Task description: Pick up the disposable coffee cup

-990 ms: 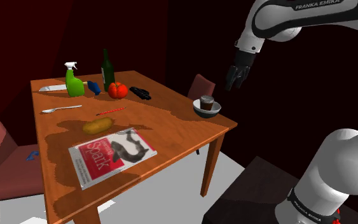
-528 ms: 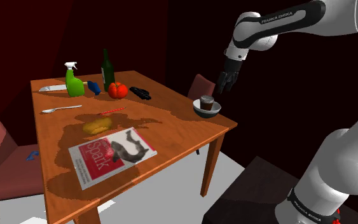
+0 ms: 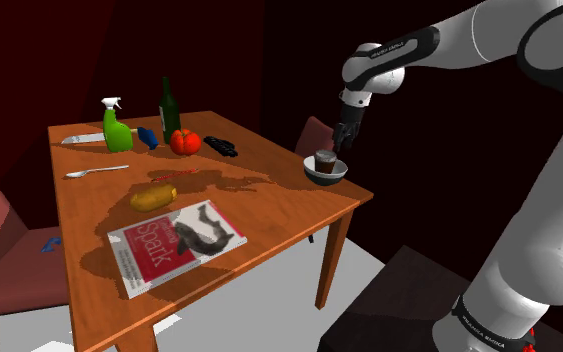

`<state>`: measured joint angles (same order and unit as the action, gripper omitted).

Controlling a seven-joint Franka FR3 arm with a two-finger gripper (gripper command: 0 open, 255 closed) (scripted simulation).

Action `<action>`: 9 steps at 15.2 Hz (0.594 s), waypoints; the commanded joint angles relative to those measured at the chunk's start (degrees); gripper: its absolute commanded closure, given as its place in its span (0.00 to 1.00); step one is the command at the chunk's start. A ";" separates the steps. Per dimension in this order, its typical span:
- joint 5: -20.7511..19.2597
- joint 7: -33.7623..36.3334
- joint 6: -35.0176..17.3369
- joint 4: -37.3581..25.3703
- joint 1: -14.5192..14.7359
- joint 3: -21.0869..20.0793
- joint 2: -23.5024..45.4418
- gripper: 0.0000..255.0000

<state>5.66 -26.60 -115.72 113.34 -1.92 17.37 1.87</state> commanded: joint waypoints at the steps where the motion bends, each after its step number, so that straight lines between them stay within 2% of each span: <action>1: 1.49 -2.45 0.22 -4.32 -0.72 0.53 4.93 0.00; 5: 4.07 -6.26 0.98 -12.61 -2.68 0.70 13.94 0.00; 9: 4.59 -6.73 -1.72 -10.88 -2.80 0.48 14.98 0.00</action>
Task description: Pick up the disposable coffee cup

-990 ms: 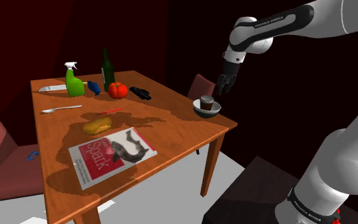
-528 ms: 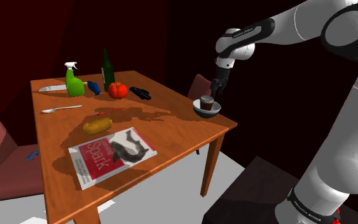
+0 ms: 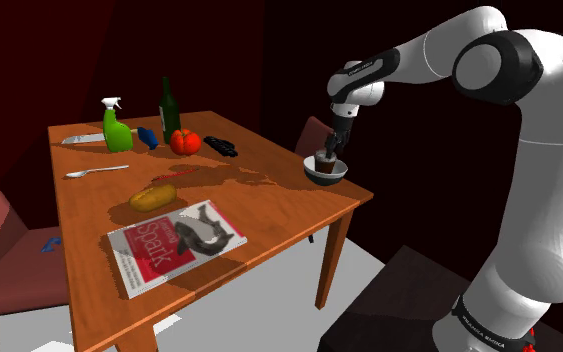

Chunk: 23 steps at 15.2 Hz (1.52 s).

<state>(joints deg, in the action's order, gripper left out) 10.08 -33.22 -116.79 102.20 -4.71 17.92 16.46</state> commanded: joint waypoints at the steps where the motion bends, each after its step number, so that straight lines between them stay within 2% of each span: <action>1: 0.31 -0.24 -1.32 0.67 -0.03 -0.12 0.67 0.00; 5: 0.71 -0.58 -3.01 1.64 -0.09 -0.26 1.46 0.00; 6: 0.72 -0.62 -3.02 1.63 -0.12 -0.25 1.49 1.00; 15: 0.71 -0.58 -3.01 1.63 -0.09 -0.26 1.46 1.00; 23: -0.41 0.42 2.33 -1.66 0.07 0.11 -0.76 1.00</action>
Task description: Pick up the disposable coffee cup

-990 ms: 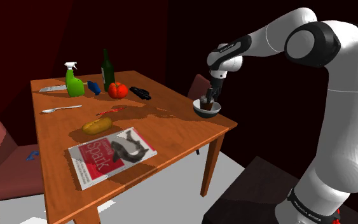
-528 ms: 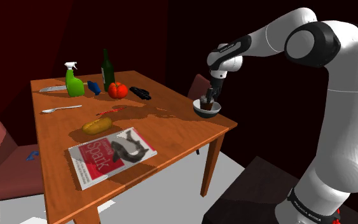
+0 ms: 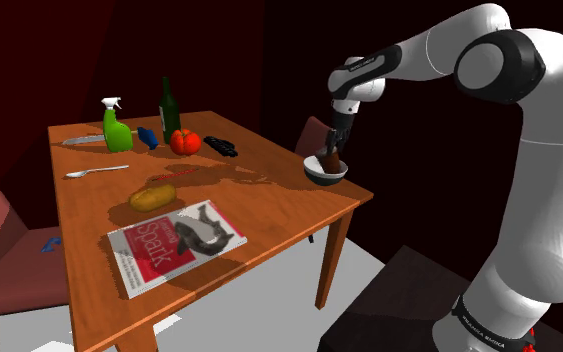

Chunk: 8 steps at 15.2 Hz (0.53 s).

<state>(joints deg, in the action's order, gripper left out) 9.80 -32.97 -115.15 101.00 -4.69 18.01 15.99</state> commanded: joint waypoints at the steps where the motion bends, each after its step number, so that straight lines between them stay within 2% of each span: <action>1: -0.26 0.28 1.38 -0.94 0.06 0.06 -0.51 1.00; 8: -0.87 0.91 5.67 -4.16 0.08 0.25 -1.68 1.00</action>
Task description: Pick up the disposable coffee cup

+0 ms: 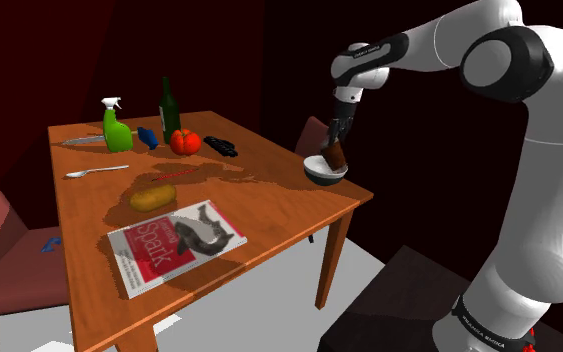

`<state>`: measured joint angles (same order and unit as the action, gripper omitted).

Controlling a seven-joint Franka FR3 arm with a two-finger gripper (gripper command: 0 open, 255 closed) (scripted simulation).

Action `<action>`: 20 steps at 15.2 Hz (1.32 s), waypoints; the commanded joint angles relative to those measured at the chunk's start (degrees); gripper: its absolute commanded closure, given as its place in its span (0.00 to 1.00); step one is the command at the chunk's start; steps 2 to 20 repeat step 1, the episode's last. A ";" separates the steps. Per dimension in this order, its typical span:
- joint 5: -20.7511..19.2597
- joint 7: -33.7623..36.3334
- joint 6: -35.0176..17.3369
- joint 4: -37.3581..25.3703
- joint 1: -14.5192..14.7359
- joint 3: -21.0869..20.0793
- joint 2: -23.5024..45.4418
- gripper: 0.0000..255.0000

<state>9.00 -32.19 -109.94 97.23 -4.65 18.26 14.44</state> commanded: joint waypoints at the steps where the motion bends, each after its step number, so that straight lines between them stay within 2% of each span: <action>1: -0.06 0.13 0.47 -0.40 0.03 0.00 -0.12 1.00; 20: -0.06 0.13 0.47 -0.40 0.03 0.00 -0.12 1.00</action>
